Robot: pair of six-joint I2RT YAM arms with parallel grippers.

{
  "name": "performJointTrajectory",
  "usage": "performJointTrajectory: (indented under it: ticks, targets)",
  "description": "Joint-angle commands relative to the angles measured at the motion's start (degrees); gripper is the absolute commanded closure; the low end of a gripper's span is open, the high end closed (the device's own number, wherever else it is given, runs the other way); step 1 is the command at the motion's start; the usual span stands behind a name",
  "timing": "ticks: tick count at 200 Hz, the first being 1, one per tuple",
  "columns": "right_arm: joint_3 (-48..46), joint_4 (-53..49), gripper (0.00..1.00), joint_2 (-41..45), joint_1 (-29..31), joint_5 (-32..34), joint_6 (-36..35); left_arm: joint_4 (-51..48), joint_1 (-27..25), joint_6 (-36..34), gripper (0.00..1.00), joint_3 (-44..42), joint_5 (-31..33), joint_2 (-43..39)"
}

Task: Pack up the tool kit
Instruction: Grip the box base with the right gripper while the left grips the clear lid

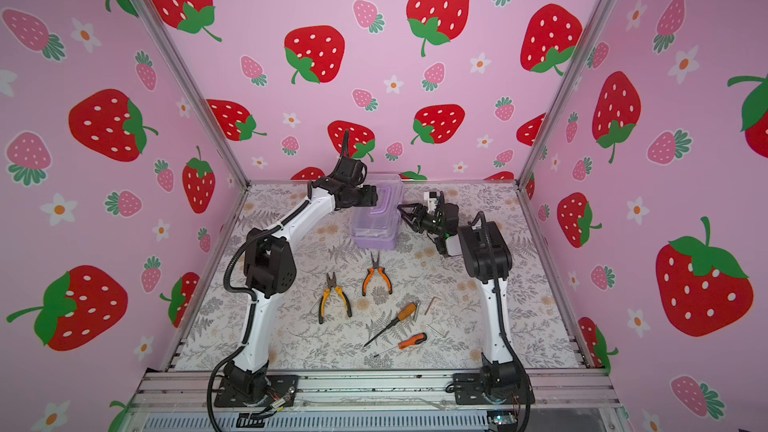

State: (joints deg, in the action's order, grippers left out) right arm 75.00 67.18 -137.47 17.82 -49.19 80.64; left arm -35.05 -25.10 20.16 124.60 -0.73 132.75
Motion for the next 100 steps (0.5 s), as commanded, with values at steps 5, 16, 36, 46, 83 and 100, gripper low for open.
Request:
performJointTrajectory:
  ticks: [5, 16, 36, 46, 83, 100]
  targets:
    - [1.8, 6.5, 0.43, -1.6, 1.1, -0.7, 6.0, -4.4, -0.9, 2.5, 0.45, -2.1, -6.8, 0.7]
    - [1.8, 6.5, 0.47, -1.5, 1.2, -0.7, 6.2, -4.6, -0.9, 2.7, 0.45, -2.1, -6.7, 0.8]
    - [1.4, 4.1, 0.54, -0.5, 1.3, 0.1, 4.3, -4.7, -1.0, 2.5, 0.46, -2.0, -6.6, 0.7]
    - [1.1, 1.3, 0.56, 0.4, 1.2, 0.8, 2.1, -5.1, -1.3, 2.1, 0.45, -1.9, -5.5, 0.5]
    - [1.7, -9.1, 0.64, 4.1, 1.2, 2.3, -7.0, -7.5, -2.7, -0.7, 0.45, -1.1, -0.9, 0.2]
    - [2.0, -14.2, 0.67, 6.0, 1.2, 3.7, -11.3, -8.6, -3.0, -1.2, 0.46, -1.0, 1.3, 0.2]
